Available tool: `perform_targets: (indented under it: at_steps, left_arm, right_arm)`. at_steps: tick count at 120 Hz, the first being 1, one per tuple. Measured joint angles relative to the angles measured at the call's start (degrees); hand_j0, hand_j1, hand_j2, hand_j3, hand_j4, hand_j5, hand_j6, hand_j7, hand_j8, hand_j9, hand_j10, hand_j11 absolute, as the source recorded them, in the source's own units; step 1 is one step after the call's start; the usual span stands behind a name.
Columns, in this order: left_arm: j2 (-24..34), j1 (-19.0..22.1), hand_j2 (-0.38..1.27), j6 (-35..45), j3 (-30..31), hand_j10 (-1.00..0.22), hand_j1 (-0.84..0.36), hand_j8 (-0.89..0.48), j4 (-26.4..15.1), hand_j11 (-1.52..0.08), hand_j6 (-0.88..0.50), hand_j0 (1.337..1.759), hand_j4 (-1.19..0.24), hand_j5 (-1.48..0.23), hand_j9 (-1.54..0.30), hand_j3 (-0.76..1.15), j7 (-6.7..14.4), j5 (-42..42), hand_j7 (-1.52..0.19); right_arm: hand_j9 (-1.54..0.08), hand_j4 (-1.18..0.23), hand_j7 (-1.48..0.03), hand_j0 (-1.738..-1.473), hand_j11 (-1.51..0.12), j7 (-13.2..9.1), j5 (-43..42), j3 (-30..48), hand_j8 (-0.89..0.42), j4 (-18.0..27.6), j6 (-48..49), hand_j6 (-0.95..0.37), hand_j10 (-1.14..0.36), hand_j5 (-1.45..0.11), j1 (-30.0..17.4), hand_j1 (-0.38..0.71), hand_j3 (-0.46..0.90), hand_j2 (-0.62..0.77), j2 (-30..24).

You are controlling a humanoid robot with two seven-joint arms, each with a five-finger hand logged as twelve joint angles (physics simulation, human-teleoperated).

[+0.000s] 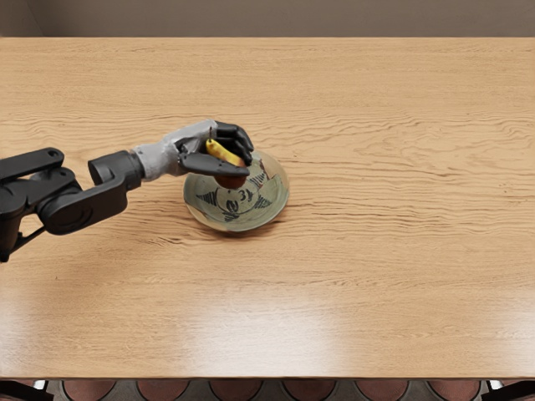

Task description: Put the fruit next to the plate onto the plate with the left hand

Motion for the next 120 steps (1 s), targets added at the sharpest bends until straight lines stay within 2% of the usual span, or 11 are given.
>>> perform_targets:
  at_steps: [32, 77, 84, 103, 120]
  left_arm:
    - [-0.2, 2.0, 0.11, 0.6, 0.8, -0.48, -0.40, -0.60, 0.5, -0.89, -0.67, 1.652, -0.66, -0.88, -0.88, 0.00, 0.7, -0.8, -0.88]
    - [-0.2, 2.1, 0.11, 1.1, 1.4, -0.49, -0.38, -0.61, 0.9, -0.84, -0.63, 1.653, -0.63, -0.83, -0.83, 0.00, 1.5, -1.3, -0.83]
    - [-0.2, 2.1, 0.11, 1.1, 1.4, -0.47, -0.32, -0.55, 0.9, -0.75, -0.57, 1.654, -0.57, -0.75, -0.75, 0.00, 1.5, -2.2, -0.75]
    - [-0.2, 2.1, 0.06, 1.0, 1.3, -0.26, -0.02, -0.30, 0.9, -0.41, -0.31, 1.656, -0.31, -0.41, -0.41, 0.00, 1.4, -5.2, -0.41]
    - [-0.1, 2.0, 0.03, 0.7, 1.0, -0.15, 0.15, -0.17, 0.8, -0.23, -0.17, 1.657, -0.17, -0.22, -0.23, 0.00, 1.4, -6.0, -0.22]
  right_arm:
    - [-0.02, -0.02, -0.02, -1.658, -0.02, 0.0, 0.0, 0.0, -0.02, 0.0, 0.0, -0.02, -0.02, -0.02, 0.0, -0.33, 0.00, 0.00, 0.0]
    - [-0.02, -0.02, -0.02, -1.658, -0.02, 0.0, 0.0, 0.0, -0.02, 0.0, 0.0, -0.02, -0.02, -0.02, 0.0, -0.33, 0.00, 0.00, 0.0]
    - [-0.02, -0.02, -0.02, -1.658, -0.02, 0.0, 0.0, 0.0, -0.02, 0.0, 0.0, -0.02, -0.02, -0.02, 0.0, -0.33, 0.00, 0.00, 0.0]
    - [-0.02, -0.02, -0.02, -1.658, -0.02, 0.0, 0.0, 0.0, -0.02, 0.0, 0.0, -0.02, -0.02, -0.02, 0.0, -0.33, 0.00, 0.00, 0.0]
    - [-0.02, -0.02, -0.02, -1.658, -0.02, 0.0, 0.0, 0.0, -0.02, 0.0, 0.0, -0.02, -0.02, -0.02, 0.0, -0.33, 0.00, 0.00, 0.0]
